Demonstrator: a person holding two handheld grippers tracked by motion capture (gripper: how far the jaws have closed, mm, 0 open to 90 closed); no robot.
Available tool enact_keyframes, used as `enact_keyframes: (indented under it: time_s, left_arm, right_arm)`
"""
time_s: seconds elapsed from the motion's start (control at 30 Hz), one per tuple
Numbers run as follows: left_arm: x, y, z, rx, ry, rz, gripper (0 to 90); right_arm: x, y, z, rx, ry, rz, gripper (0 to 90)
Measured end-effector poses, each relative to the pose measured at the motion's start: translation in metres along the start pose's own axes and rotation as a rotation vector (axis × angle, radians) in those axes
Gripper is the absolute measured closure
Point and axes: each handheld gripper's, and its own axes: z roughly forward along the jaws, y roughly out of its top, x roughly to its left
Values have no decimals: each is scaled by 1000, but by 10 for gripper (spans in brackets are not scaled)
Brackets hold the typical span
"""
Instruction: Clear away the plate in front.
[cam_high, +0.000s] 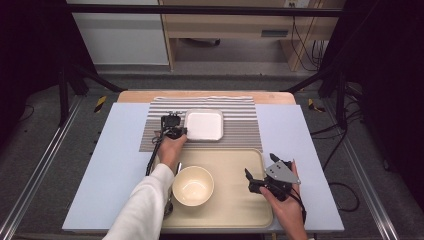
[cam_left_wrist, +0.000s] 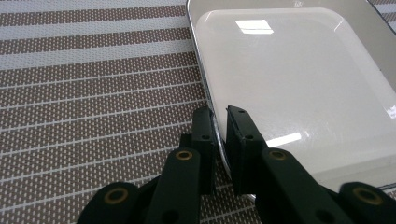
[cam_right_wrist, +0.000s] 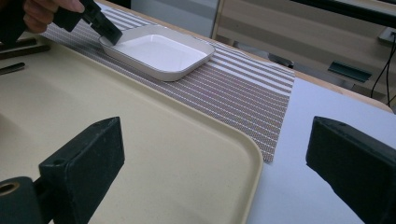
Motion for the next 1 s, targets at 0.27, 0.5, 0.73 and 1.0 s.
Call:
enact_keyframes:
  time_s: [0.27,0.5,0.73,1.0]
  left_arm:
    - [5,4,-2,-29,-33,-72,869]
    - [2,11,-9,-53,-33,-48,885]
    - [4,13,-14,-75,-41,-58,887]
    - [10,17,-24,-96,-37,-51,888]
  right_arm:
    - [0,0,0,0,0,0,45]
    - [0,0,0,-1,1,-1,45]
    - [0,0,0,-2,0,-1,45]
    - [0,0,1,-2,1,2,45]
